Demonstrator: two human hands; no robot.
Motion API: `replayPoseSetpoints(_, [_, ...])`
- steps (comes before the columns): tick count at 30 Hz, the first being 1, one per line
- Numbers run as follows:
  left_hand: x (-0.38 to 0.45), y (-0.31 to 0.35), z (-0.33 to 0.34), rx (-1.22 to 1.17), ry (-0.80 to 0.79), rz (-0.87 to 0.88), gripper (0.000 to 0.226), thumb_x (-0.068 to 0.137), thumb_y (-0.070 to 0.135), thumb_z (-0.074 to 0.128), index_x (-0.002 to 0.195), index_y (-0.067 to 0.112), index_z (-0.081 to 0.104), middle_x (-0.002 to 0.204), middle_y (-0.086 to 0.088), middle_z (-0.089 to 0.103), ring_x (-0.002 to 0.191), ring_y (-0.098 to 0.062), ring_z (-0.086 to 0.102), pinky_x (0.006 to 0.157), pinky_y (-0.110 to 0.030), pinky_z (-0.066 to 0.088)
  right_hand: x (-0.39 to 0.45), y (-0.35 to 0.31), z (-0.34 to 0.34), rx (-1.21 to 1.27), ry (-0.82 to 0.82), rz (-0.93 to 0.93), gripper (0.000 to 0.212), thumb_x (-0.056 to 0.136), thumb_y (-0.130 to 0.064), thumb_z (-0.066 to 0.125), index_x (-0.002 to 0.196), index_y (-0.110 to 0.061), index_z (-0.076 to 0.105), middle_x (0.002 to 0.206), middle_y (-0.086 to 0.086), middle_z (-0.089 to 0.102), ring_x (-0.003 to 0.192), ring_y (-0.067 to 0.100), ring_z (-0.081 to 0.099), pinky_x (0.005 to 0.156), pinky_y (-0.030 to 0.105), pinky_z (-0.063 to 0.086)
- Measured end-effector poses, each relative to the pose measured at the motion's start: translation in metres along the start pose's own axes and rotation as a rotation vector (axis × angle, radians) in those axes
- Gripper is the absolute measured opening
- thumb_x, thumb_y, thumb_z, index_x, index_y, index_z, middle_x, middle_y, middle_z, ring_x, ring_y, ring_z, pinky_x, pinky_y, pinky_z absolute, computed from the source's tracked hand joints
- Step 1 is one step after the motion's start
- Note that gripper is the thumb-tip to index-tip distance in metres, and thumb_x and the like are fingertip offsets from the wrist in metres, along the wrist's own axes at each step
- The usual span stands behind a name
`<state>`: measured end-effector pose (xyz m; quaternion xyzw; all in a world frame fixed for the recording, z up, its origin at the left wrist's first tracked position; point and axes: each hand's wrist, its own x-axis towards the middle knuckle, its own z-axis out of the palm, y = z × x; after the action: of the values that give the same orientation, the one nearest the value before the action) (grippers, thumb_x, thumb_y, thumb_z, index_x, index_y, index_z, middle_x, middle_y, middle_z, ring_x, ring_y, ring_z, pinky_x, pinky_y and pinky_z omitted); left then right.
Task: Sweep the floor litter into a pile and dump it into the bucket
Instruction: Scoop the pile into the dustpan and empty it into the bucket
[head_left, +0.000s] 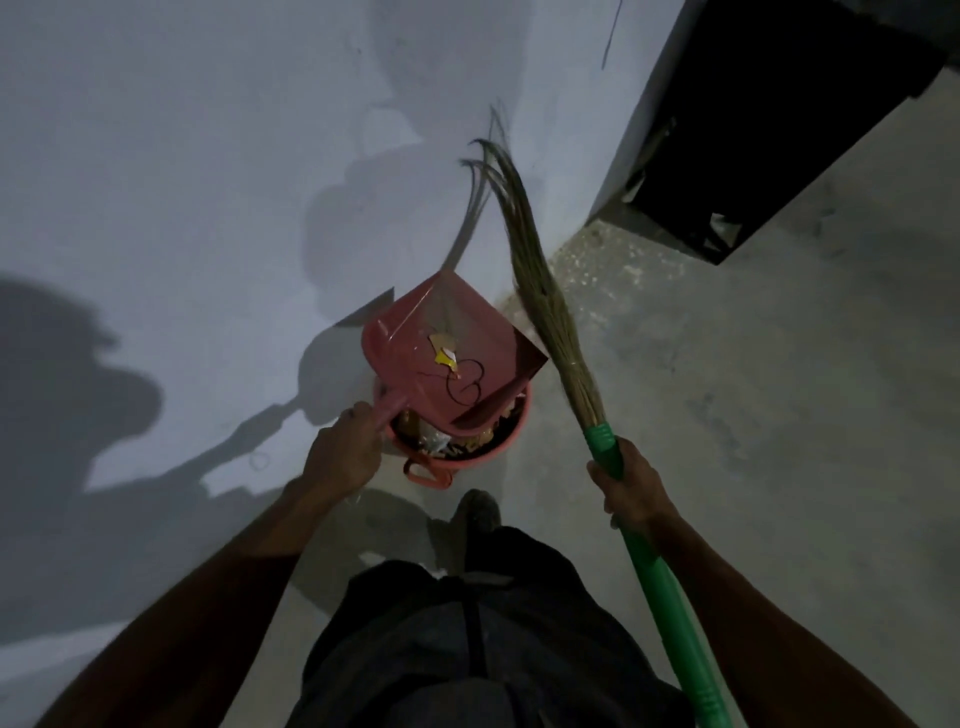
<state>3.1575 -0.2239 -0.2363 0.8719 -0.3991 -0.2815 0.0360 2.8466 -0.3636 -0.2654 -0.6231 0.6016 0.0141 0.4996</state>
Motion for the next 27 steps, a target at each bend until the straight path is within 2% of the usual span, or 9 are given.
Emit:
replayPoseSetpoints(4, [0.034, -0.003, -0.023, 0.069, -0.071, 0.048, 0.023, 0.093, 0.011, 0.056, 0.113, 0.004, 0.046, 0.108, -0.016, 0.057, 0.091, -0.032, 0.06, 0.07, -0.034, 0.039, 0.012, -0.023, 0.004, 0.016, -0.006, 0.064, 0.048, 0.099, -0.028, 0.054, 0.142, -0.018, 0.033, 0.091, 0.01, 0.058, 0.064, 0.019, 0.057, 0.045, 0.028, 0.05])
replayPoseSetpoints(9, [0.069, -0.014, -0.041, 0.07, -0.08, 0.234, 0.037, 0.102, 0.023, 0.04, 0.139, 0.015, 0.039, 0.111, -0.021, 0.06, 0.097, -0.042, 0.061, 0.08, -0.045, 0.048, 0.008, -0.044, 0.026, 0.059, 0.005, 0.136, 0.045, 0.099, -0.028, 0.054, 0.138, -0.018, 0.035, 0.085, 0.009, 0.058, 0.06, 0.019, 0.057, 0.044, 0.028, 0.051])
replayPoseSetpoints(13, [0.097, -0.031, -0.051, 0.002, -0.067, 0.244, 0.042, 0.099, 0.034, 0.046, 0.136, 0.014, 0.049, 0.116, -0.019, 0.062, 0.103, -0.04, 0.061, 0.086, -0.048, 0.048, -0.01, -0.059, 0.061, 0.09, 0.025, 0.194, 0.048, 0.098, -0.028, 0.054, 0.141, -0.019, 0.033, 0.086, 0.011, 0.059, 0.06, 0.018, 0.057, 0.046, 0.029, 0.052])
replayPoseSetpoints(16, [0.109, -0.047, -0.059, 0.362, -0.002, 0.525, 0.055, 0.089, 0.025, 0.065, 0.14, 0.011, 0.048, 0.109, -0.021, 0.062, 0.088, -0.042, 0.064, 0.073, -0.048, 0.053, -0.028, -0.072, 0.097, 0.106, 0.051, 0.237, 0.051, 0.098, -0.028, 0.055, 0.143, -0.018, 0.032, 0.085, 0.01, 0.059, 0.058, 0.018, 0.058, 0.044, 0.028, 0.05])
replayPoseSetpoints(18, [0.105, -0.049, -0.073, 0.545, -0.01, 0.608, 0.062, 0.096, 0.026, 0.056, 0.151, 0.012, 0.03, 0.126, -0.018, 0.054, 0.101, -0.04, 0.063, 0.083, -0.045, 0.052, -0.04, -0.079, 0.119, 0.113, 0.047, 0.253, 0.05, 0.098, -0.028, 0.055, 0.142, -0.018, 0.033, 0.086, 0.01, 0.059, 0.058, 0.018, 0.059, 0.045, 0.03, 0.052])
replayPoseSetpoints(20, [0.109, -0.055, -0.075, 0.702, -0.149, 0.588, 0.06, 0.104, 0.028, 0.036, 0.156, 0.016, 0.007, 0.143, -0.013, 0.039, 0.12, -0.035, 0.054, 0.099, -0.042, 0.043, -0.052, -0.086, 0.136, 0.124, 0.038, 0.269, 0.047, 0.098, -0.027, 0.055, 0.14, -0.019, 0.035, 0.088, 0.009, 0.059, 0.06, 0.018, 0.059, 0.047, 0.033, 0.055])
replayPoseSetpoints(21, [0.116, -0.059, -0.072, 0.7, -0.203, 0.564, 0.059, 0.105, 0.029, 0.033, 0.156, 0.017, 0.006, 0.144, -0.014, 0.038, 0.122, -0.035, 0.052, 0.101, -0.042, 0.042, -0.058, -0.089, 0.143, 0.13, 0.033, 0.276, 0.046, 0.098, -0.027, 0.055, 0.139, -0.02, 0.036, 0.089, 0.008, 0.059, 0.06, 0.018, 0.059, 0.047, 0.032, 0.055])
replayPoseSetpoints(25, [0.153, -0.073, -0.057, 0.498, -0.295, 0.461, 0.048, 0.104, 0.034, 0.025, 0.145, 0.01, 0.033, 0.132, -0.02, 0.05, 0.114, -0.041, 0.053, 0.095, -0.051, 0.045, -0.074, -0.098, 0.167, 0.153, 0.003, 0.282, 0.046, 0.098, -0.027, 0.055, 0.139, -0.017, 0.037, 0.09, 0.007, 0.058, 0.058, 0.015, 0.059, 0.044, 0.026, 0.05])
replayPoseSetpoints(27, [0.163, -0.075, -0.056, 0.566, -0.303, 0.503, 0.048, 0.103, 0.032, 0.033, 0.147, 0.012, 0.029, 0.13, -0.019, 0.051, 0.109, -0.038, 0.057, 0.091, -0.048, 0.05, -0.077, -0.101, 0.176, 0.176, -0.029, 0.286, 0.044, 0.098, -0.027, 0.055, 0.137, -0.016, 0.039, 0.087, 0.008, 0.058, 0.054, 0.014, 0.057, 0.044, 0.028, 0.051])
